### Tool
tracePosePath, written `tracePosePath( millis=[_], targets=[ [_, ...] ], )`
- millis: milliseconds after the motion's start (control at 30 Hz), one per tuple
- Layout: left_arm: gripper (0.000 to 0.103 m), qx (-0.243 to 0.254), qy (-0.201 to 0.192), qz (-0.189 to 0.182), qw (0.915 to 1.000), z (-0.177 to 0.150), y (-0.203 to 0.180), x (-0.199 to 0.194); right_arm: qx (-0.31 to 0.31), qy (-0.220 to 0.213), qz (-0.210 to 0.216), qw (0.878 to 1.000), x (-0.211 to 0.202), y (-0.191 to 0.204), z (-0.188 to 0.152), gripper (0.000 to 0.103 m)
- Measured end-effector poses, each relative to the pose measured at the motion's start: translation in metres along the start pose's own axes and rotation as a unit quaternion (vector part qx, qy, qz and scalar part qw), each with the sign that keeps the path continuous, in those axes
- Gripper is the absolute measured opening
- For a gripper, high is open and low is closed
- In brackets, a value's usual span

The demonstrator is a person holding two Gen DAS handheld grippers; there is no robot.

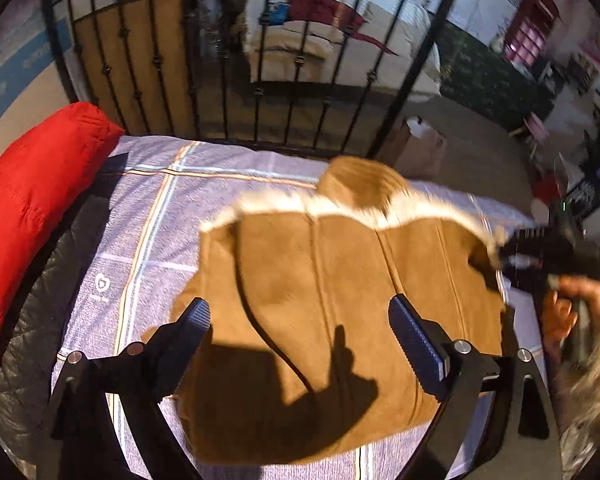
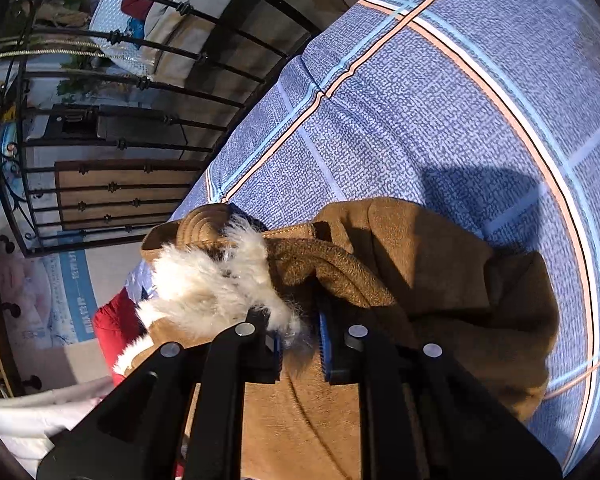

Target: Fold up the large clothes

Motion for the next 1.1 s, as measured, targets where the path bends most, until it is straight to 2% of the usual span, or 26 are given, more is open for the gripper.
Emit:
tracePosePath(
  millis=[33,100,133,167,233,300,367,433,467,533,567,667,733,800,833,867,933,967,1000,1067,1100],
  targets=[
    [0.089,0.006,0.004,0.003,1.0,-0.015,-0.009,0.002,0.002,0.001,0.011,1.0,-0.006,0.003,-0.001,0.024],
    [0.089,0.008,0.02,0.001,0.9998,-0.042,-0.024,0.008,0.006,-0.009,0.038,0.999,-0.016,0.009,0.001,0.046],
    [0.089,0.011,0.023,0.005,0.9996,-0.053,-0.027,0.01,0.003,-0.027,0.043,0.999,-0.026,0.009,0.006,0.07],
    [0.089,0.014,0.028,0.012,0.9994,-0.061,-0.03,0.013,-0.004,-0.047,0.024,0.999,-0.037,0.006,0.012,0.079],
    [0.089,0.023,0.034,0.021,0.9989,-0.069,-0.033,0.019,-0.026,-0.075,-0.036,0.996,-0.058,-0.004,0.023,0.079],
    [0.089,0.031,0.034,0.026,0.9986,-0.069,-0.033,0.021,-0.058,-0.08,-0.034,0.995,-0.073,0.005,0.024,0.079],
    [0.089,0.036,0.033,0.034,0.9982,-0.066,-0.031,0.024,-0.129,-0.079,-0.054,0.987,-0.081,0.023,0.015,0.079],
    [0.089,0.029,0.032,0.041,0.9982,-0.061,-0.026,0.027,-0.225,-0.074,-0.094,0.967,-0.082,0.045,-0.011,0.079],
    [0.089,0.021,0.032,0.042,0.9984,-0.058,-0.024,0.027,-0.268,-0.067,-0.102,0.956,-0.079,0.057,-0.031,0.079],
    [0.089,0.009,0.02,0.039,0.999,-0.052,-0.022,0.02,-0.352,-0.058,-0.109,0.928,-0.073,0.079,-0.076,0.079],
    [0.089,0.008,0.01,0.035,0.9993,-0.049,-0.023,0.015,-0.394,-0.066,-0.116,0.909,-0.072,0.088,-0.1,0.079],
    [0.089,0.019,0.004,0.027,0.9995,-0.051,-0.027,0.011,-0.476,-0.062,-0.13,0.868,-0.056,0.094,-0.155,0.083],
    [0.089,0.029,0.013,0.033,0.999,-0.056,-0.028,0.019,-0.5,-0.038,-0.15,0.852,-0.037,0.087,-0.176,0.083],
    [0.089,0.024,0.024,0.038,0.9987,-0.059,-0.025,0.03,-0.492,-0.011,-0.188,0.85,-0.019,0.068,-0.18,0.083],
    [0.089,0.019,0.026,0.037,0.9988,-0.058,-0.024,0.034,-0.48,-0.002,-0.197,0.855,-0.014,0.061,-0.176,0.083],
    [0.089,0.015,0.031,0.035,0.9988,-0.058,-0.024,0.04,-0.462,0.011,-0.205,0.863,-0.008,0.052,-0.169,0.083],
    [0.091,0.018,0.057,0.036,0.9975,-0.058,-0.023,0.059,-0.427,0.034,-0.191,0.883,0.001,0.043,-0.157,0.084],
    [0.093,0.02,0.064,0.041,0.9969,-0.056,-0.022,0.067,-0.418,0.04,-0.187,0.888,0.004,0.042,-0.153,0.085],
    [0.097,0.022,0.067,0.045,0.9965,-0.053,-0.021,0.074,-0.416,0.044,-0.193,0.887,0.007,0.041,-0.149,0.087],
    [0.098,0.024,0.088,0.061,0.994,-0.046,-0.018,0.091,-0.422,0.06,-0.214,0.879,0.018,0.039,-0.14,0.096],
    [0.098,0.012,0.102,0.065,0.9926,-0.044,-0.014,0.099,-0.419,0.07,-0.219,0.879,0.025,0.037,-0.136,0.098]
  ],
)
Point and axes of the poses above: each gripper's, at about its wrist camera, not at the fingertips, and x roughly the way its jaws point, y to its left, z to its top, the point moved 9 cm from there along x, roughly the way its jaws point, and after that the axes turned 7 degrees about -x, right-handed, at the moved point
